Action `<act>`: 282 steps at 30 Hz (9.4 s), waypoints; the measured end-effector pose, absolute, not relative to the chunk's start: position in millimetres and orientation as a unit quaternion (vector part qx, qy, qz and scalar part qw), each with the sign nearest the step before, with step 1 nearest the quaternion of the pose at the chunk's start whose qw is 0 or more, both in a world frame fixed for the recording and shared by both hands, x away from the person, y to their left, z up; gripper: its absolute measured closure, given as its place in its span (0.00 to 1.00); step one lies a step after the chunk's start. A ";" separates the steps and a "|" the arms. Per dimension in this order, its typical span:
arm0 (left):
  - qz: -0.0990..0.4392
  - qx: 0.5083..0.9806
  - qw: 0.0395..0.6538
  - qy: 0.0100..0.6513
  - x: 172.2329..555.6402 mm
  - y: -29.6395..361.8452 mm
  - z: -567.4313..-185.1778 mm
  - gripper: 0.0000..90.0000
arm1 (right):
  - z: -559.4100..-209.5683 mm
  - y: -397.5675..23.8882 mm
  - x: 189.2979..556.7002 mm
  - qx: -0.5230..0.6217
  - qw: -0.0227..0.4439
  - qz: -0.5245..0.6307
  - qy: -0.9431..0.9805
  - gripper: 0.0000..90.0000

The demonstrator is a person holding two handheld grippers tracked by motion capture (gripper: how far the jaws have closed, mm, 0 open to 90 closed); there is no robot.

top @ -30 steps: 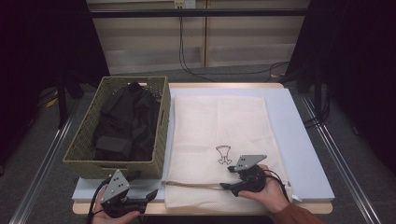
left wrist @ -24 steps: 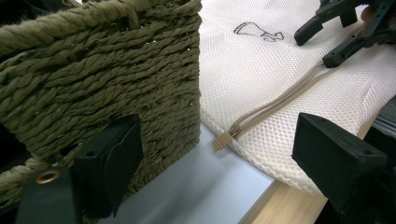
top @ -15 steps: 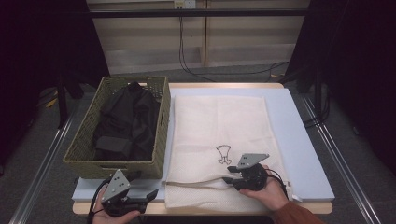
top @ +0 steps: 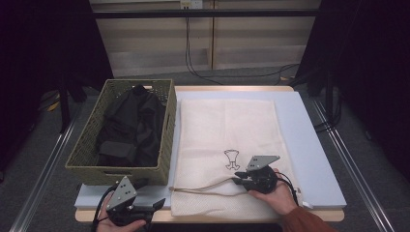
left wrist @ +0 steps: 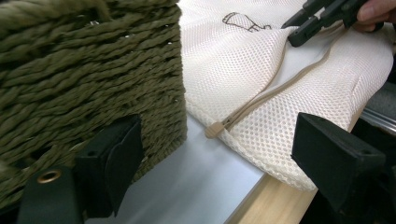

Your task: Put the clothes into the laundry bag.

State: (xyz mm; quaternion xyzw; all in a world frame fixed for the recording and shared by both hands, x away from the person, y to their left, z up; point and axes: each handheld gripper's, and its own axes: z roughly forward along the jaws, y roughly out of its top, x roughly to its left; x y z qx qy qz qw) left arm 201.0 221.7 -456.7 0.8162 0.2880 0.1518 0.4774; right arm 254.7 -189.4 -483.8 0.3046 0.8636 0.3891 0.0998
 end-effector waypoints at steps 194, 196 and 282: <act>0.217 0.795 0.340 0.454 417.6 294.8 -387.0 0.05 | -396.0 -197.4 293.7 0.342 0.118 0.506 0.783 0.97; 0.202 0.793 0.342 0.461 421.4 297.7 -391.3 0.05 | -396.2 -197.3 293.8 0.340 0.119 0.506 0.783 0.97; 0.132 0.889 0.156 0.409 438.2 237.3 -426.7 0.73 | -400.0 -194.5 293.1 0.340 0.122 0.491 0.793 0.97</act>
